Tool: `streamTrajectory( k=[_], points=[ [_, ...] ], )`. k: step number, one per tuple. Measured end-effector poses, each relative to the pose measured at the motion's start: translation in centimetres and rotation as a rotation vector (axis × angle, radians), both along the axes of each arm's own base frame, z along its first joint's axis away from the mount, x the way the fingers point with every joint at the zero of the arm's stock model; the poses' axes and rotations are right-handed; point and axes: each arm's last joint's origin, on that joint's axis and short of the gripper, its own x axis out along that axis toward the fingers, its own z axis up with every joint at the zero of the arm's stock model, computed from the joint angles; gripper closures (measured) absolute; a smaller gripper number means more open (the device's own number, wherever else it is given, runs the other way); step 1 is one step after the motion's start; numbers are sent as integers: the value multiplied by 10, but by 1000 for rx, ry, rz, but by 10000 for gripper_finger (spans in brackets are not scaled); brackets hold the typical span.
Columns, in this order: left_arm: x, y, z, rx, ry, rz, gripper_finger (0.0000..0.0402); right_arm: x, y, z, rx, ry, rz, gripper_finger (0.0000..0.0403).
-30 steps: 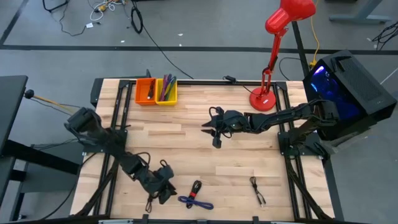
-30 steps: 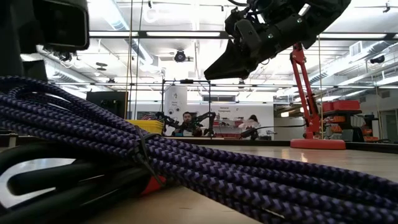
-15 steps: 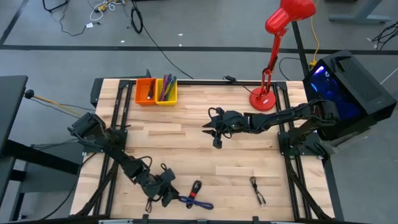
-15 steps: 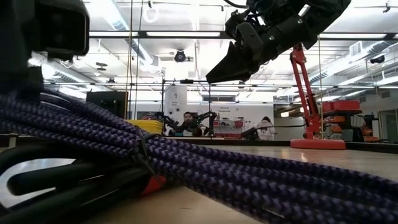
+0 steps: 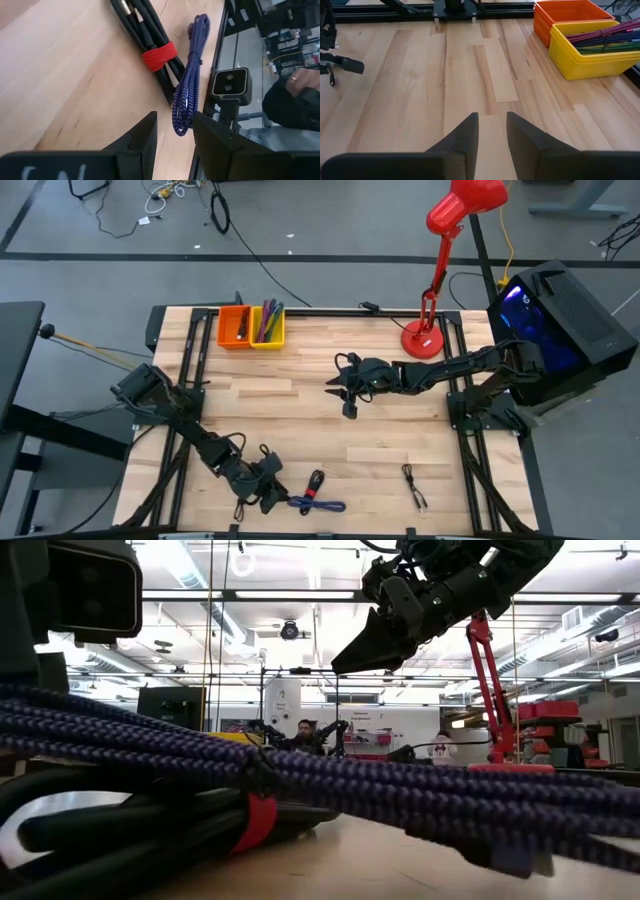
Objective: Pick & Place USB Port
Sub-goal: Put the black and blue USB cable into the yellow bin
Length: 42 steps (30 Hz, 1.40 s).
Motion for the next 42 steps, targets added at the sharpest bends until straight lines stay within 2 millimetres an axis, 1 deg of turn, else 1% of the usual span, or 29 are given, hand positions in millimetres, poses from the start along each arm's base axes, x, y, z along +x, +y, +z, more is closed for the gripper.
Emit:
streamTrajectory(
  k=[11, 42],
  points=[
    [2, -2, 5, -30, -43, -9, 273, 0, 0, 0, 0, 0, 0, 301],
    [2, -1, 5, -38, -38, 12, 273, 0, 0, 0, -2, 0, 1, 301]
  ],
)
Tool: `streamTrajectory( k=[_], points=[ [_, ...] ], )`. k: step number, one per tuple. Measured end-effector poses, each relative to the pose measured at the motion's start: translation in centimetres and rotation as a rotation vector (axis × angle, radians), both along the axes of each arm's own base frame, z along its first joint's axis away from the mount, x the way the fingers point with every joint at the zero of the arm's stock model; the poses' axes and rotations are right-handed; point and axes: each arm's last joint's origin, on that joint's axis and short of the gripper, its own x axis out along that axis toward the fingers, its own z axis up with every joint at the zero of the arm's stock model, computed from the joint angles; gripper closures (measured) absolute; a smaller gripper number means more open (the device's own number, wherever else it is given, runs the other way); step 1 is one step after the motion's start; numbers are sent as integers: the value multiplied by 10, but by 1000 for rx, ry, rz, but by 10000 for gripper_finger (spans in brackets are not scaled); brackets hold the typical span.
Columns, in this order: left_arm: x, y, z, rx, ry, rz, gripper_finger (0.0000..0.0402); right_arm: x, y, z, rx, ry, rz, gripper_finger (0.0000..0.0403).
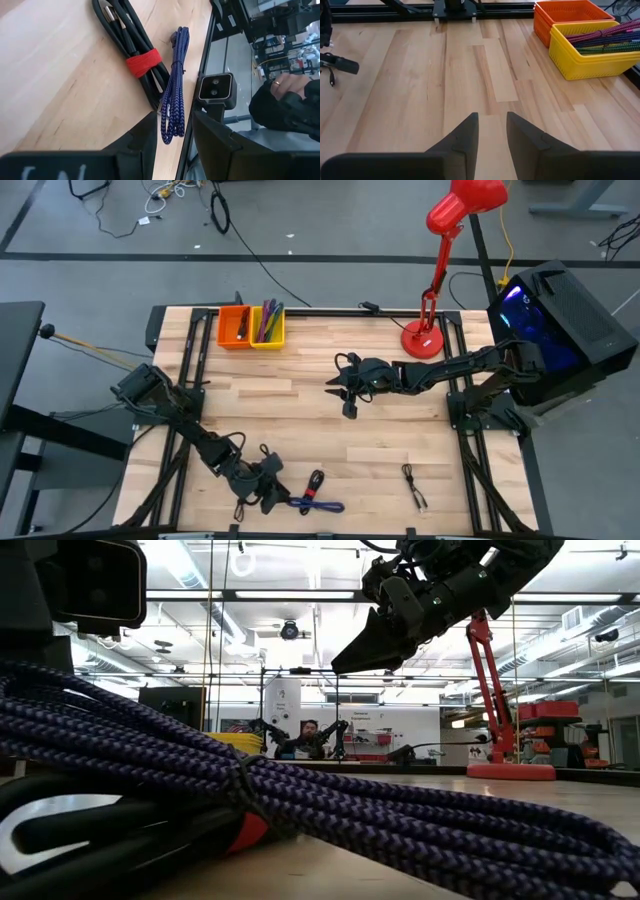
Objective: Pick & Place USB Port
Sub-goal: Put the black and blue USB cable into the yellow bin
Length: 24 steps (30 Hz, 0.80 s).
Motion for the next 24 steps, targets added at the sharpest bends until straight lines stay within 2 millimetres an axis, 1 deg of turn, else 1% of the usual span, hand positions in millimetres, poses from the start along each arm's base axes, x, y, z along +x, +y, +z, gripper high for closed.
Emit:
streamTrajectory(
  k=[15, 20, 24],
  points=[
    [1, 5, -4, 11, 45, 12, 273, 0, 0, 0, 0, 0, 0, 301],
    [2, 5, -2, 0, 34, -7, 273, 0, 0, 0, 1, -1, 0, 301],
    [7, 4, 3, -5, -19, -35, 273, 0, 0, 0, 1, -1, -1, 301]
  ],
)
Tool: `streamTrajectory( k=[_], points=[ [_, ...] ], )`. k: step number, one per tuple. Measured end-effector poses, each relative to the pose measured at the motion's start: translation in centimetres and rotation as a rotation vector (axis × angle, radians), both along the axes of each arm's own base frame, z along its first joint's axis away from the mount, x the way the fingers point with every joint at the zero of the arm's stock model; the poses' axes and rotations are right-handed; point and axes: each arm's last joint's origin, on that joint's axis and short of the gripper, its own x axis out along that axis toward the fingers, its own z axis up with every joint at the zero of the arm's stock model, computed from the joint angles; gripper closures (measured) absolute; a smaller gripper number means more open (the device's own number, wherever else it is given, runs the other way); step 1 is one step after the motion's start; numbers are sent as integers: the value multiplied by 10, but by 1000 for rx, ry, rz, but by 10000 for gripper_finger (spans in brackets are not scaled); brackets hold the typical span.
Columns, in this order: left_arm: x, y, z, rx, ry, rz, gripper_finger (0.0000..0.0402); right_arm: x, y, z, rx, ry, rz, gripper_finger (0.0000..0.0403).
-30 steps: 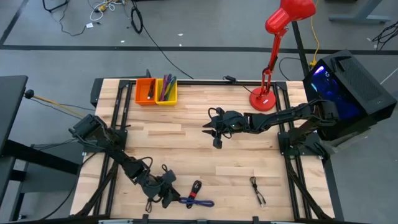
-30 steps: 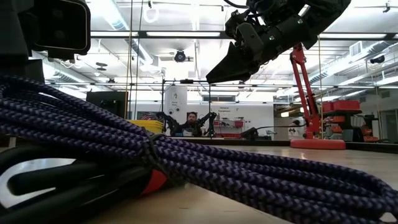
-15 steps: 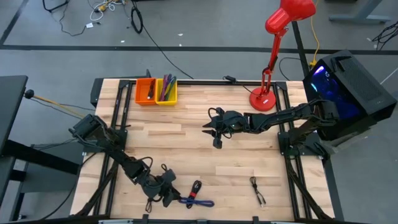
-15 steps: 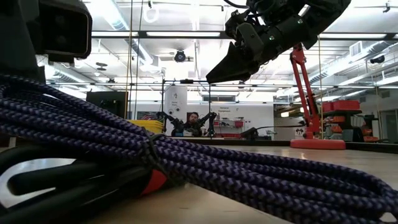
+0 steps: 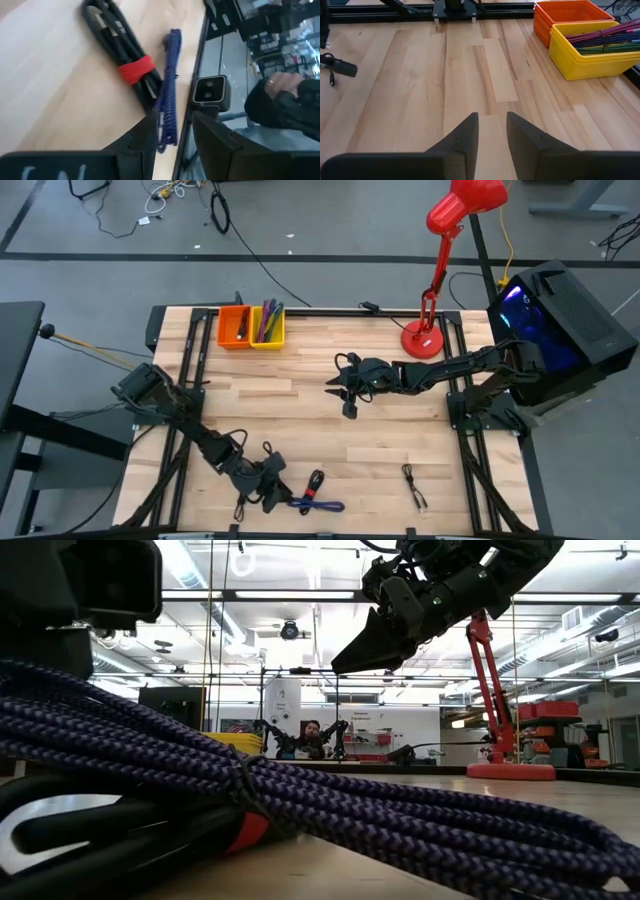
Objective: Pick & Place USB Port
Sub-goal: Put the black and blue USB cable into the yellow bin
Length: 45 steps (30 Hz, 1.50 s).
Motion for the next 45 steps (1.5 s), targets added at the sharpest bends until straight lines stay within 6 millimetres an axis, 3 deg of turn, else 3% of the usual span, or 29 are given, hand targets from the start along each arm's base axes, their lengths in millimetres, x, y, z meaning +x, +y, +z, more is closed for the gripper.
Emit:
streamTrajectory(
  k=[11, 17, 39, 45],
  points=[
    [0, 0, -5, 40, 129, -26, 273, 0, 0, 0, 5, 1, -2, 301],
    [3, -3, 3, 18, 37, -52, 273, 0, 0, 0, 8, 2, -4, 301],
    [1, -1, -3, 30, 98, -44, 273, 0, 0, -1, 7, 8, -4, 301],
    [8, -7, 7, 16, 8, -72, 273, 0, 0, -1, 7, 8, -4, 301]
  ],
)
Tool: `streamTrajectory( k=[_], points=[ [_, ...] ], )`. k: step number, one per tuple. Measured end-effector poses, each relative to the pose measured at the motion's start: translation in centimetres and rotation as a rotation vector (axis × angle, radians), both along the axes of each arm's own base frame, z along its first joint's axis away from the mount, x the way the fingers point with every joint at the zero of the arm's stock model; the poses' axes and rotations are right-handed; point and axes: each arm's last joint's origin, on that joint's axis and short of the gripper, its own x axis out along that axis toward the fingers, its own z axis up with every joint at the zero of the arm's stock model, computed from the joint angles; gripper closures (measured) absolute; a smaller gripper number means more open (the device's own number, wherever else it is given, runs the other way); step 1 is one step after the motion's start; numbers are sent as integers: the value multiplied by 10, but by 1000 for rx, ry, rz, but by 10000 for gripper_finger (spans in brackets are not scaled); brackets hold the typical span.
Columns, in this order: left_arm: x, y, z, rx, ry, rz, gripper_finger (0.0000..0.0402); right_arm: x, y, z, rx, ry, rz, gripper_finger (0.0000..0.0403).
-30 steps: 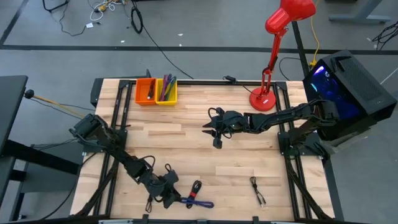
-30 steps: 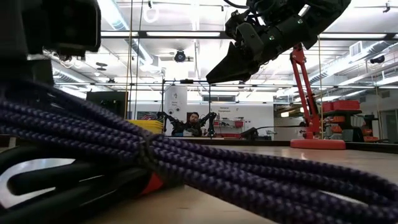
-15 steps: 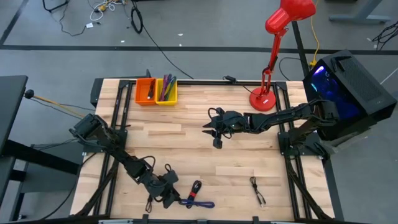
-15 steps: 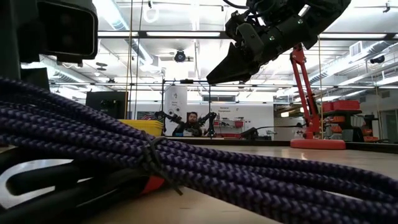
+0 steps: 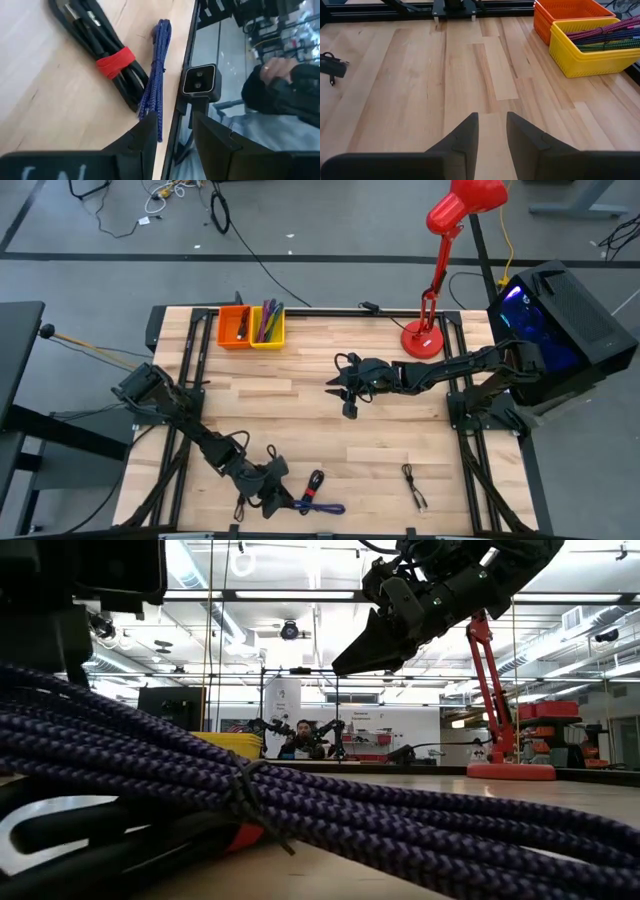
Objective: Pick & Place USB Port
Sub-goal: Put the black and blue USB cable into the yellow bin
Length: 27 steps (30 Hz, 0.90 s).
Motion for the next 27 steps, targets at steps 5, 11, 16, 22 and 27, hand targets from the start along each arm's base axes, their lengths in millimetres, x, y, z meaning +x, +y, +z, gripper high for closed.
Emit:
streamTrajectory(
  k=[5, 11, 16, 22, 27],
  points=[
    [10, -7, -19, 24, 137, -103, 273, 0, 0, 0, 0, -1, 0, 301],
    [18, -2, -21, 43, 119, -116, 273, 0, 0, 0, 6, 4, 0, 301],
    [21, -3, -18, 40, 60, -109, 273, -1, 0, -1, 17, 14, -7, 301],
    [25, -4, -13, 56, -26, -61, 273, -1, 0, -1, 13, 14, -6, 301],
    [28, 3, -15, 88, -23, -49, 273, -5, 2, -8, 54, 96, 29, 301]
  ],
)
